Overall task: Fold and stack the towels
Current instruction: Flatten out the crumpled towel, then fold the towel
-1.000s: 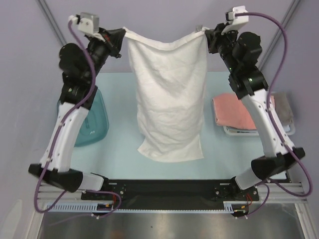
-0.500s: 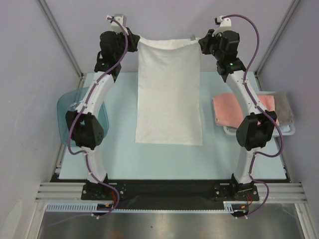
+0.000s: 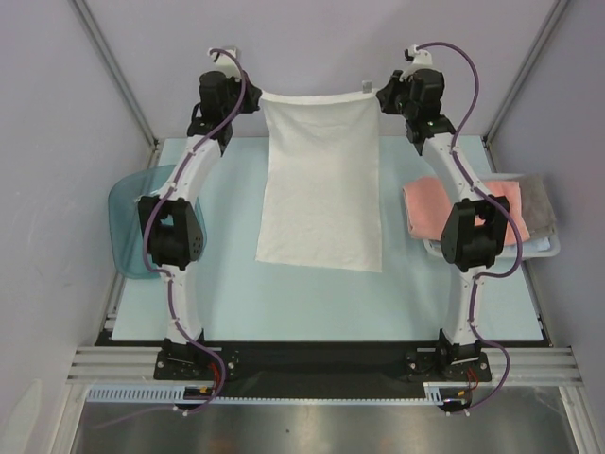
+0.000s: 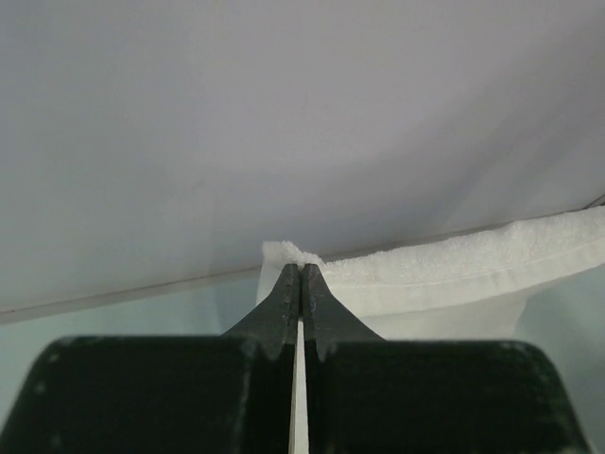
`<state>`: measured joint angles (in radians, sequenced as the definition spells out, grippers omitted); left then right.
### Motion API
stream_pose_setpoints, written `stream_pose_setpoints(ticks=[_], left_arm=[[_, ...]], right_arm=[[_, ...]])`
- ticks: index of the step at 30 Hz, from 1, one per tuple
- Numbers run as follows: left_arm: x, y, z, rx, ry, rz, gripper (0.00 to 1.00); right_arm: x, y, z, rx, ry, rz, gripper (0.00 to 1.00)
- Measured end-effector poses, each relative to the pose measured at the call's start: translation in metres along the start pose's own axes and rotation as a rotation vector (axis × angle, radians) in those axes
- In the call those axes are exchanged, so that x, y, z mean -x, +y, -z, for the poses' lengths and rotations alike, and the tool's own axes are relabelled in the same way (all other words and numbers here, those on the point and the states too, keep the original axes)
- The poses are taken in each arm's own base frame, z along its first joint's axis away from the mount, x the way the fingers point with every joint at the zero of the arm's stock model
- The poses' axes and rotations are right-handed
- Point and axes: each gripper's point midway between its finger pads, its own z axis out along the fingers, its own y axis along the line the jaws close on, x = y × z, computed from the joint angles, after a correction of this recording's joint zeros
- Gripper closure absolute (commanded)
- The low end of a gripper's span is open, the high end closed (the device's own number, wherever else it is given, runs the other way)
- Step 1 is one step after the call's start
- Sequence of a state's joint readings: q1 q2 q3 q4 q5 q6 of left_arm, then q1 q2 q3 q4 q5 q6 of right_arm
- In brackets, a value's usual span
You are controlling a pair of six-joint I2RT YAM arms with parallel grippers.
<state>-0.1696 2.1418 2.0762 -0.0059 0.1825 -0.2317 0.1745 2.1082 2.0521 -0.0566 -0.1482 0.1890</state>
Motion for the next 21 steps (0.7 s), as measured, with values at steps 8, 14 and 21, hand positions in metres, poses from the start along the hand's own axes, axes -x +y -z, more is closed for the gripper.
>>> stream_pose_setpoints(ticks=[8,14,21], left_arm=[[-0.059,0.012,0.003,0.029,0.121,0.047,1.00],[-0.115,0.020,0.019,0.060,0.246,0.105,1.00],[-0.137,0.016,0.051,0.072,0.314,0.149,1.00]], right_arm=[[-0.034,-0.006,0.005,-0.022,0.093,-0.046,1.00],[-0.089,-0.012,0.029,-0.045,0.242,-0.104,1.00],[-0.137,-0.009,0.069,-0.049,0.385,-0.173,1.00]])
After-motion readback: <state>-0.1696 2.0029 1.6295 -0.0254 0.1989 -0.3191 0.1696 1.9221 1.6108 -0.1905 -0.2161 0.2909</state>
